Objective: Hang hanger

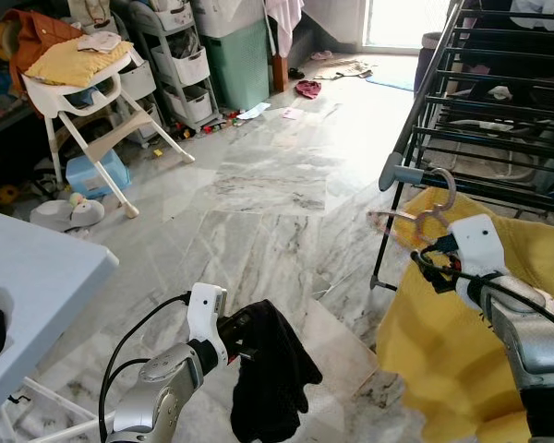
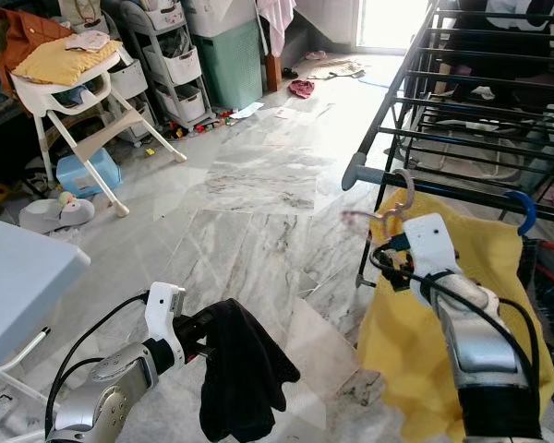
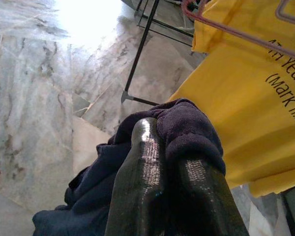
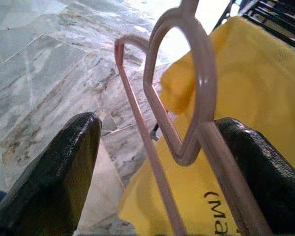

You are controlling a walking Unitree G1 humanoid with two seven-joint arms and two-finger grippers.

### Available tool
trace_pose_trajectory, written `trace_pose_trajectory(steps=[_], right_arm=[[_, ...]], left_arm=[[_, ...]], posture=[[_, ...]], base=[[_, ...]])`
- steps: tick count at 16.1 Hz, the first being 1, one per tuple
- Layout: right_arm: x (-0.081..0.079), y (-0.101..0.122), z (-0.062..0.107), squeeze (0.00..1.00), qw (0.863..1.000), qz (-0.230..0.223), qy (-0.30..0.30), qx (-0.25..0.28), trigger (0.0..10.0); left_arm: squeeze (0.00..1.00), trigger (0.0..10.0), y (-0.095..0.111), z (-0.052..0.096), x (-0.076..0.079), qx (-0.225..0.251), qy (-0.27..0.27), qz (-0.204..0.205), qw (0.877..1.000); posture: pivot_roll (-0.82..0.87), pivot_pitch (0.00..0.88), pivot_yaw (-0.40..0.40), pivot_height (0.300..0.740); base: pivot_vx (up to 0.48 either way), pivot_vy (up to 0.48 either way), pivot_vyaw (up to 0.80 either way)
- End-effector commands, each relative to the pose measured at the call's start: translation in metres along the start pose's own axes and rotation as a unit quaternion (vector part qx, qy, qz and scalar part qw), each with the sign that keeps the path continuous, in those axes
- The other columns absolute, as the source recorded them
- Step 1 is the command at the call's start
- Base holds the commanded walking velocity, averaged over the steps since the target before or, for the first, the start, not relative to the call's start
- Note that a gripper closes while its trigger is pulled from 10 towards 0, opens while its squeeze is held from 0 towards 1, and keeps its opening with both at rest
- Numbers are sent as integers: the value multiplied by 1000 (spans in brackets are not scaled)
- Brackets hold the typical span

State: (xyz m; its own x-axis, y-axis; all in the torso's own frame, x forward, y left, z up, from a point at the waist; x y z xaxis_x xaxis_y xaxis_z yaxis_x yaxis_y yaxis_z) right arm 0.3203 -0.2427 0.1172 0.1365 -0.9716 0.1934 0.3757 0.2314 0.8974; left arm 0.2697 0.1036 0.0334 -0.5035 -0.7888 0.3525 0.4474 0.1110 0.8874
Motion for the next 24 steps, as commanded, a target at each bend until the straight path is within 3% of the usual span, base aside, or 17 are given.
trace_pose_trajectory(steps=[1,8,10,11,12,13,17,19,20,21,22,24], right_arm=[[-9,-1,3,1000,1000,10,15,4,10000],[-23,-25,6,1000,1000,13,8,-24,10000],[-23,-24,4,757,1000,7,-1,-19,10000],[-22,-23,3,231,1000,5,-7,-16,10000],[-22,-21,1,90,1000,3,-13,-14,10000],[-22,-18,-3,0,999,-7,-30,-10,10000],[-25,-15,-15,0,996,-52,-70,-6,10000],[-27,-18,-21,0,994,-53,-91,-15,1725],[-27,-19,-21,0,994,-51,-95,-18,1725],[-27,-20,-23,0,993,-51,-105,-21,4078],[-26,-20,-24,0,992,-46,-115,-22,9843],[-25,-22,-26,0,991,-44,-128,-23,10000]], left_arm=[[0,10000,3,1,-3,-1,0,-13,1000],[0,10000,2,0,-4,-7,-1,-18,1000],[0,10000,2,1,-6,-9,0,-19,1000],[0,10000,2,1,-6,-10,0,-20,1000],[0,10000,2,1,-6,-10,0,-21,1000],[0,10000,2,2,-7,-11,1,-23,1000],[0,10000,2,3,-10,-14,1,-27,1000],[0,10000,2,3,-10,-16,-1,-30,999],[0,10000,1,3,-10,-16,-1,-30,999],[0,10000,2,2,-10,-16,-2,-30,999],[0,10000,1,3,-10,-17,-2,-31,999],[0,10000,1,3,-10,-18,-2,-31,999]], posture=[[-171,5,129,740],[-175,8,137,740],[-172,6,138,740],[-170,5,138,740],[-167,4,138,740],[-167,1,138,740],[-160,0,141,740],[-160,0,145,740],[-160,0,145,740],[-158,0,145,740],[-157,0,146,740],[-155,0,146,740]], base=[[0,0,0],[0,0,0],[0,0,0],[0,0,0],[0,0,0],[0,0,0],[0,0,0],[0,0,0],[0,0,0],[0,0,0],[0,0,0],[0,0,0]])
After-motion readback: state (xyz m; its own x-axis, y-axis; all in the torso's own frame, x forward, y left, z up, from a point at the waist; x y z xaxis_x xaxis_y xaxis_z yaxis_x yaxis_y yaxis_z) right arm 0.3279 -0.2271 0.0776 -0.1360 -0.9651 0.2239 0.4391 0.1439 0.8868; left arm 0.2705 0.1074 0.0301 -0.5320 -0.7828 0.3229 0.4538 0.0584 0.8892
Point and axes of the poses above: a point about 5 cm out from each wrist's last joint towards the gripper, its own z axis pointing back from the gripper into the wrist, its own y axis along the axis of the wrist's last joint, x = y × z, the point moved 2 cm from there along -z, pointing out of the wrist towards the gripper, and after that the axes turned 5 degrees about -z, right-handed, at the moved point
